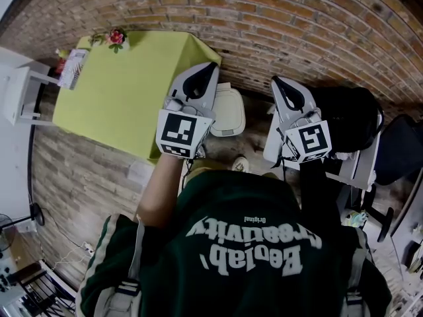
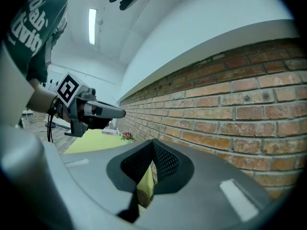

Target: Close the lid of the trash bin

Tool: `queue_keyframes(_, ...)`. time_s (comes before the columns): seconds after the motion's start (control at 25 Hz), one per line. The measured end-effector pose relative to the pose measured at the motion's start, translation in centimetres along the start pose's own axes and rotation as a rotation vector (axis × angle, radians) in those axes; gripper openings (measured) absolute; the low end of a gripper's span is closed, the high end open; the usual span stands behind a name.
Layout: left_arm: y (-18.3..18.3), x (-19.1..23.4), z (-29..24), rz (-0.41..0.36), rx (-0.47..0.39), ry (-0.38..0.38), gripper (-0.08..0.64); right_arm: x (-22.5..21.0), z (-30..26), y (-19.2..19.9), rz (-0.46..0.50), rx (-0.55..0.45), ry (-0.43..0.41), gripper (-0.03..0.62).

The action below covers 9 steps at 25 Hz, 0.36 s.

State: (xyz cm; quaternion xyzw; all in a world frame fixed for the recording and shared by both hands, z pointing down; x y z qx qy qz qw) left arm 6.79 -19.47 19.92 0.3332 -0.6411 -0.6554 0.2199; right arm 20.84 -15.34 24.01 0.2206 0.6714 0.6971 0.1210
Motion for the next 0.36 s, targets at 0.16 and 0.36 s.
queue_keyframes(0.16,0.28,-0.01,-0.08,-0.003,0.010,0.003,0.005,-0.11,-0.07,0.19,-0.006,0.002,0.001,0.009)
queue_keyframes(0.36,0.76,0.14,-0.27,-0.007,0.020,0.004,0.005,-0.14,-0.51,0.41,-0.011,-0.003,-0.009,0.009)
Point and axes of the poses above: the fingertips, and each gripper's own axes: z backward along the fingers, x to its left, y out of its underside, the point moved 2 cm from there along z, backward along the fingers, and after that the axes turned 3 degrees about -x, right-handed, at the moved point
